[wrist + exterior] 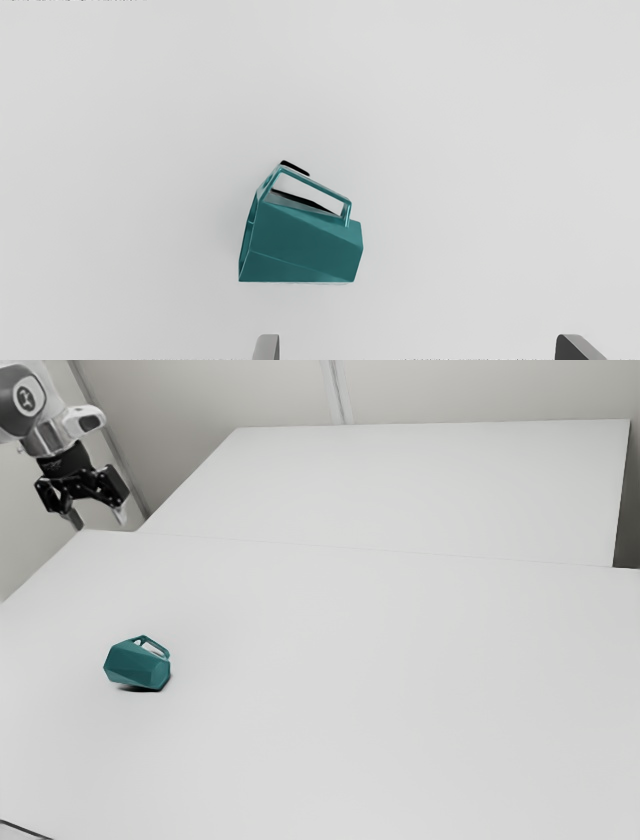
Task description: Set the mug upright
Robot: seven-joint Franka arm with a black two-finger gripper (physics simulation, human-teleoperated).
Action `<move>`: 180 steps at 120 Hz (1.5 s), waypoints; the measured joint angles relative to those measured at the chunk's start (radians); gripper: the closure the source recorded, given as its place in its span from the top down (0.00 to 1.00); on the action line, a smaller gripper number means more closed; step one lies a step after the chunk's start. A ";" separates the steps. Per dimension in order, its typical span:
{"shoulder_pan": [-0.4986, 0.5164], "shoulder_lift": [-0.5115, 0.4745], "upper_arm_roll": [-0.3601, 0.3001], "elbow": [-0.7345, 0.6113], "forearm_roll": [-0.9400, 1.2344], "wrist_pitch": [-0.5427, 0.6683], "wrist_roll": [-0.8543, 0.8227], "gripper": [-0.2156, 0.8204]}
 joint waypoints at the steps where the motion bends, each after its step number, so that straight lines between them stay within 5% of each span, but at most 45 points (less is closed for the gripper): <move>1: -0.001 -0.001 0.001 0.000 0.000 0.001 0.001 0.79; 24: -0.003 -0.005 0.053 -0.068 0.005 0.017 0.041 0.79; 44: 0.199 -0.027 0.073 -0.258 -0.121 0.076 0.126 0.79; 71: 0.338 -0.068 0.081 -0.490 -0.281 0.223 0.379 0.79; 93: 0.298 0.101 0.101 -0.369 -0.383 0.272 0.642 0.79; 117: 0.384 0.236 0.092 -0.347 -0.549 0.238 0.900 0.79; 153: 0.437 0.282 0.086 -0.359 -0.735 0.168 1.173 0.79; 180: 0.441 0.296 0.088 -0.363 -0.782 0.150 1.136 0.79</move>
